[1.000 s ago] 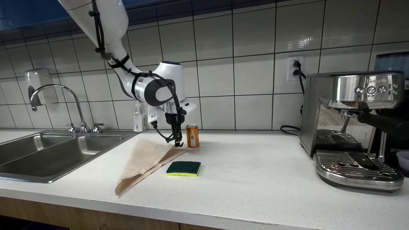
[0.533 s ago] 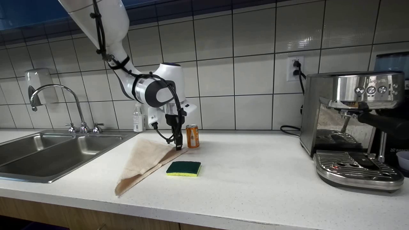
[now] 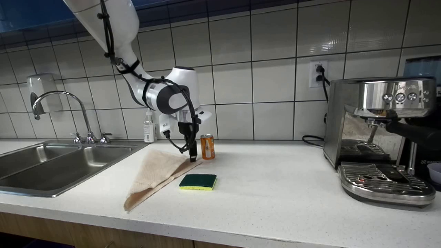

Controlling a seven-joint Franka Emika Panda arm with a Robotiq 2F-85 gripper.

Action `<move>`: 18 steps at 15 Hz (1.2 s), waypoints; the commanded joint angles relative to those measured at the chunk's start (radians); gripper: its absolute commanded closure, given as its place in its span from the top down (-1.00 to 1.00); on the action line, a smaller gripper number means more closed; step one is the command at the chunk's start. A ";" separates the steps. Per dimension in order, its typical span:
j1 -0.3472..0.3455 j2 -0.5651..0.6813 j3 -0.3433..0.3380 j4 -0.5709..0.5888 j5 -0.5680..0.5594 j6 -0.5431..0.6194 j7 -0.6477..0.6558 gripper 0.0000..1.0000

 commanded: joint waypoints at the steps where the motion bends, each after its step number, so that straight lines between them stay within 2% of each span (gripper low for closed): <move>1: -0.006 -0.030 0.000 0.002 -0.022 -0.084 0.002 1.00; 13: -0.008 -0.141 0.011 -0.089 -0.013 -0.138 -0.042 1.00; 18: -0.007 -0.165 0.035 -0.109 -0.021 -0.129 -0.133 1.00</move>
